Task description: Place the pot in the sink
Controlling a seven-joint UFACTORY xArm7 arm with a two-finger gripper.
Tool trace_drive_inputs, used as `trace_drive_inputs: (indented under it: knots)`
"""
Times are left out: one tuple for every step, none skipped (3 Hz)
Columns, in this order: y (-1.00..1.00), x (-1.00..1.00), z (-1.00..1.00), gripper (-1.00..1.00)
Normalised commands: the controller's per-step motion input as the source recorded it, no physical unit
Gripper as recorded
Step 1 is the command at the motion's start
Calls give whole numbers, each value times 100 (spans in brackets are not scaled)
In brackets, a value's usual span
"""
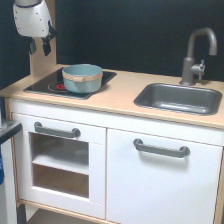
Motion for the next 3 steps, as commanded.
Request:
trace_drive_inputs:
  knots:
    - [1,6,-4,100]
    - [1,7,-4,100]
    - [1,9,-4,100]
